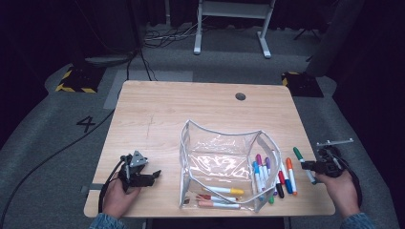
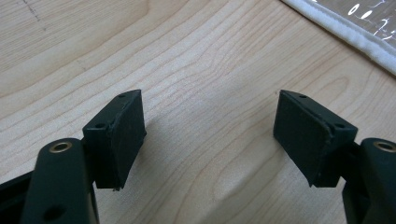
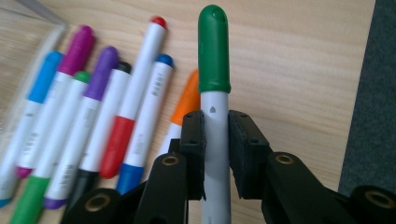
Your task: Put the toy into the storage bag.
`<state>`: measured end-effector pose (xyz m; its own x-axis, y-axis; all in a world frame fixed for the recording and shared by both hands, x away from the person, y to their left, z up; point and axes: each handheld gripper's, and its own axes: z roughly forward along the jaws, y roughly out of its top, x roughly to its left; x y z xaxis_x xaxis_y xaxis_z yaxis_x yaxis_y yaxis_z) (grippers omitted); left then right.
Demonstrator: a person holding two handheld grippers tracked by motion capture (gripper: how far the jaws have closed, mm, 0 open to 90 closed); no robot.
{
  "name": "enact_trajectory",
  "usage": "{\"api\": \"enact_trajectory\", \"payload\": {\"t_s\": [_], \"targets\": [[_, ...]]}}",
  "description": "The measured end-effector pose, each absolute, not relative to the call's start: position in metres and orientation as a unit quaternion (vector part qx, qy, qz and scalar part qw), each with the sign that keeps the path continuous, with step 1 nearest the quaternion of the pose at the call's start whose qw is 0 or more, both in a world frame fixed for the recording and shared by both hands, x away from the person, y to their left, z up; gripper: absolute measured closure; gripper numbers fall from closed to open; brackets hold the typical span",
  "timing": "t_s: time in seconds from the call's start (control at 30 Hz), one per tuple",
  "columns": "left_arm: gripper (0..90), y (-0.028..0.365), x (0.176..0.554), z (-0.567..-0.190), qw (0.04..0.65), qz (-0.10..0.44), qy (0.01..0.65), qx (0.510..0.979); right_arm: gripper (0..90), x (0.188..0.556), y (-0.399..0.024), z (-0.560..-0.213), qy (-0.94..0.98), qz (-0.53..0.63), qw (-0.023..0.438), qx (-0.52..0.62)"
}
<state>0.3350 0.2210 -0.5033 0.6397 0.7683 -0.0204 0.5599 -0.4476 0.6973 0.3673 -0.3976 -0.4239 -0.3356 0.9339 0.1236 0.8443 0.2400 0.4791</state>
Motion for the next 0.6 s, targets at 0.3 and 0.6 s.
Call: {"api": "enact_trajectory", "payload": {"t_s": [0.3, 0.6], "targets": [[25.2, 0.221, 0.335, -0.503, 0.346, 0.15, 0.398, 0.836, 76.5, 0.353, -0.373, -0.358, 0.795, 0.31, 0.11, 0.51], [25.2, 0.221, 0.335, -0.503, 0.345, 0.151, 0.397, 0.837, 76.5, 0.339, -0.348, -0.313, 0.818, 0.323, 0.124, 0.46]]}}
